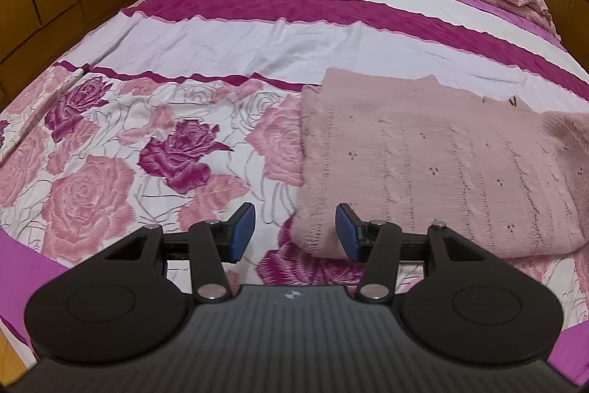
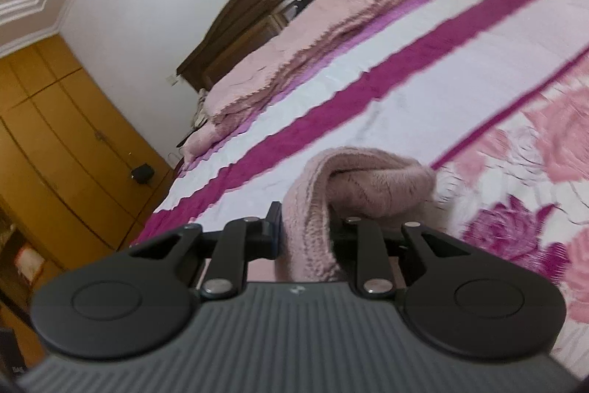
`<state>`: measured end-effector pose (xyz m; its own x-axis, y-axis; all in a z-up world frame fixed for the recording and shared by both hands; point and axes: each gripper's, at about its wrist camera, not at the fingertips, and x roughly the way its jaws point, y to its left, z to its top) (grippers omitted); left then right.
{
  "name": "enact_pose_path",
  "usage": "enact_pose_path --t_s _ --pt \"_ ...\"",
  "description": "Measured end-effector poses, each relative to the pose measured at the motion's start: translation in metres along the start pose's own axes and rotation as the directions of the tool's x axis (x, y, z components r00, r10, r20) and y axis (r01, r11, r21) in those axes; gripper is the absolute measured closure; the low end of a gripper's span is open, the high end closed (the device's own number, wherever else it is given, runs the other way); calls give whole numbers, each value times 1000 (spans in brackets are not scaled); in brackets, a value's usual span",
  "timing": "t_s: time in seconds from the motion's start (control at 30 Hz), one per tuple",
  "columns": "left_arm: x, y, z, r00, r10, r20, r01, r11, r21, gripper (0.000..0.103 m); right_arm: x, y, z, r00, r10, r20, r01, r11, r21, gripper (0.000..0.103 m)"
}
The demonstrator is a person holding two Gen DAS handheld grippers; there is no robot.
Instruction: Fold small clothes
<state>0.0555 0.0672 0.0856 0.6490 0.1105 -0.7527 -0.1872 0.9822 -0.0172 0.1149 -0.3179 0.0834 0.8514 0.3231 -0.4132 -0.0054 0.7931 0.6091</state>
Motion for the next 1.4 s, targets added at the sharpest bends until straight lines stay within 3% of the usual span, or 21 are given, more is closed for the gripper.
enact_pose_path --t_s 0.47,0.67,0.77,0.87,0.97,1.23,1.4 --pt "-7 47 3 999 32 25 -31 999 -45 47 29 101 -9 999 38 -38 -44 986 -158 79" --pt "-11 71 -4 999 43 29 -40 994 -97 47 50 155 -26 991 111 -76 -127 958 -257 99" --pt "-10 81 -9 999 44 22 -41 991 -124 47 69 179 -40 986 109 -127 -145 934 -326 99" --pt "-10 87 -13 999 33 19 -30 990 -139 47 79 180 -53 974 107 -198 -166 937 -308 97" --pt "-11 88 -13 1000 18 22 -15 990 -139 47 75 174 -61 973 87 -216 -150 943 -296 96" --pt "-12 62 2 994 -99 50 105 987 -124 47 47 136 -62 980 -26 -195 -42 942 -334 95" --pt "-9 27 15 975 -212 64 217 973 -83 47 35 110 -63 978 -89 -189 26 948 -316 95"
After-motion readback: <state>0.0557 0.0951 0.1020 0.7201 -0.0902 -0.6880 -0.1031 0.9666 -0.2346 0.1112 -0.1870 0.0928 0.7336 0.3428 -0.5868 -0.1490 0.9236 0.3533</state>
